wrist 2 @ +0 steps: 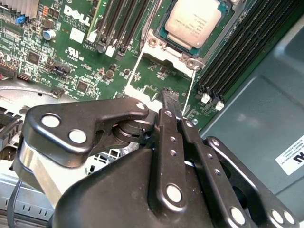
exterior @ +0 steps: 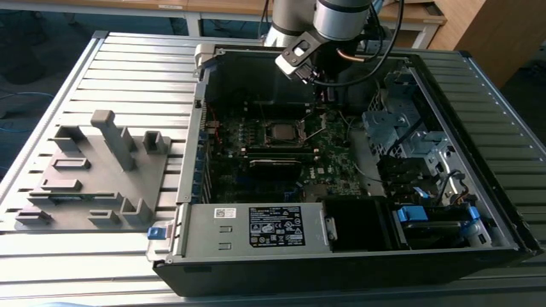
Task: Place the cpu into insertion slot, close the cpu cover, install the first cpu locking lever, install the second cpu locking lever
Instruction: 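Close the cpu cover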
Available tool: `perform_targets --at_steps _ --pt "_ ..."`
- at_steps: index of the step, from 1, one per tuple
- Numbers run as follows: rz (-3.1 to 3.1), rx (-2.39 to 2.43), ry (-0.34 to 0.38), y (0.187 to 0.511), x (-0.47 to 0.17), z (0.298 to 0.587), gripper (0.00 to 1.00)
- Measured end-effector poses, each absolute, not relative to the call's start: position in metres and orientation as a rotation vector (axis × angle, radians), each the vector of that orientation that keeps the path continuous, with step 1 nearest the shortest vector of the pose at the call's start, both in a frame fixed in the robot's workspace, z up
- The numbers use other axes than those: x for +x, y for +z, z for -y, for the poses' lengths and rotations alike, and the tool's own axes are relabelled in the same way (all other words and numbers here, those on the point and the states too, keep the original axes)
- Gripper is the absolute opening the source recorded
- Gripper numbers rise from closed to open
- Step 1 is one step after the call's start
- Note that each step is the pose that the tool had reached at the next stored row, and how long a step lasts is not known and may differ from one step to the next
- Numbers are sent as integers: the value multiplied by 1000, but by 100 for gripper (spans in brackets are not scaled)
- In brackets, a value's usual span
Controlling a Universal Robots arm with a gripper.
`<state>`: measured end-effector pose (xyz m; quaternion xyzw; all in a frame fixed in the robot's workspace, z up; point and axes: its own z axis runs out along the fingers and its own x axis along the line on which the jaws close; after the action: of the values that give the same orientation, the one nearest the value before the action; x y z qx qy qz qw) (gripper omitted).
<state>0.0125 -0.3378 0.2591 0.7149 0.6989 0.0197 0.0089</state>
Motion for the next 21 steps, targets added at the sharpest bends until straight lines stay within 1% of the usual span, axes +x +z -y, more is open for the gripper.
perform_targets --at_steps 10,21 --pt "-2184 2233 61 259 14 338 11" --pt "-2184 2233 61 259 29 338 11"
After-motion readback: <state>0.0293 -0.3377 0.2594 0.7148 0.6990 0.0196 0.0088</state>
